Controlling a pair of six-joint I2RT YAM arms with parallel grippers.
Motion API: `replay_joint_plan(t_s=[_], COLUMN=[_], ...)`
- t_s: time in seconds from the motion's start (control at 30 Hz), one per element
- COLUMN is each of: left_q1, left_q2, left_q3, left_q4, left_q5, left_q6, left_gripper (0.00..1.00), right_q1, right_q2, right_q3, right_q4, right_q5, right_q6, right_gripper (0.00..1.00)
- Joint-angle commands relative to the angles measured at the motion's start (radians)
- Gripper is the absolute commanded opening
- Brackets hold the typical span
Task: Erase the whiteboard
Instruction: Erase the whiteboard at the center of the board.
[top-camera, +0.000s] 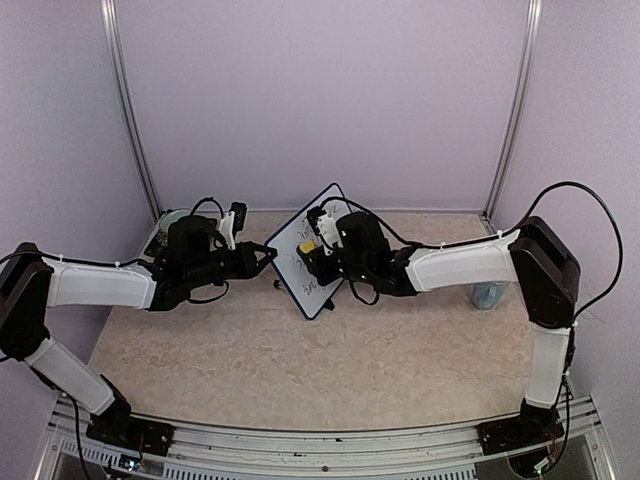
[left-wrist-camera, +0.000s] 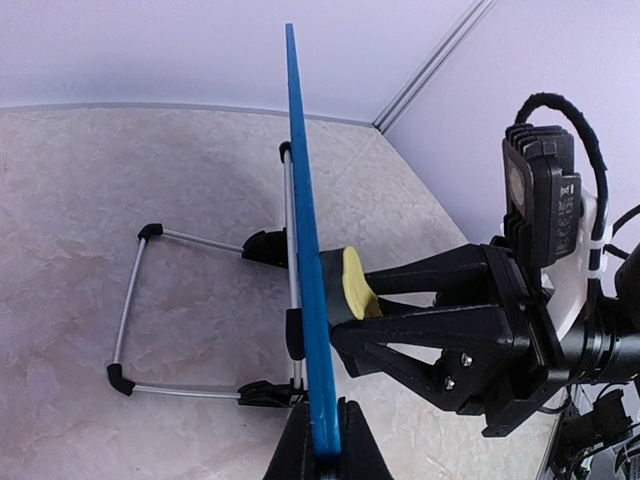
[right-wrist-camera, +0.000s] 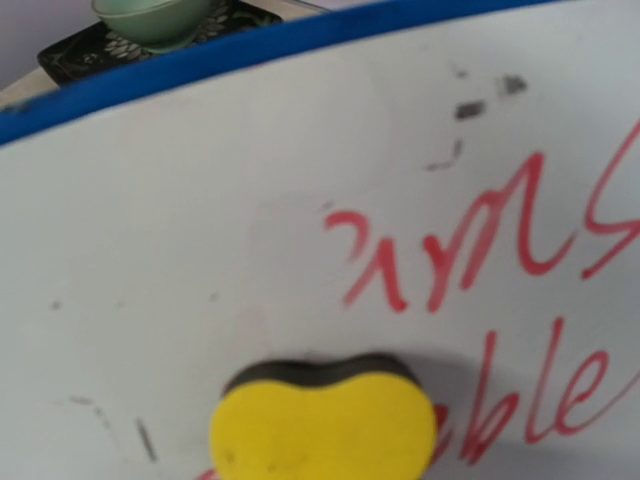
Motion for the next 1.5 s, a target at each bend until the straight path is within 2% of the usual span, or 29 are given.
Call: replay_joint_plan(t_s=[0.0, 0.1, 0.4, 0.53, 1.03, 1.47], left_q1=[-0.018, -0.018, -0.018, -0.018, -0.019, -0.02], left_q2=[0.004, 0.004, 0.005, 0.004, 0.007, -0.004], left_q3=[-0.003, -0.003, -0.005, -0.003, -0.004, -0.005], left_q4=[0.018, 0.02, 0.019, 0.02, 0.022, 0.018], left_q5=[0.079, 0.079, 0.082, 0.081, 0.082, 0.078], left_q6=[-0.013, -0.012, -0.011, -0.01, -0.013, -0.009], left_gripper=[0.0, 0.0, 0.0, 0.0, 0.0, 0.0], right_q1=[0.044, 0.027, -0.002, -0.006, -0.005, 0.014], right_q2=[0.006, 0.033, 0.049, 0.051, 0.004, 0.0], right_q3=[-0.006, 0.056, 0.194, 0.207, -0.04, -0.083], right_q4=[-0.007, -0.033, -0.048, -0.056, 0.024, 0.055], right_q5=[-0.063, -0.002, 0.026, 0.034, -0.061, -0.096], right_q6=[-0.013, -0.017, -0.021, -0.029, 0.055, 0.04], right_gripper=[0.16, 0.15, 0.15, 0.15, 0.15, 0.15])
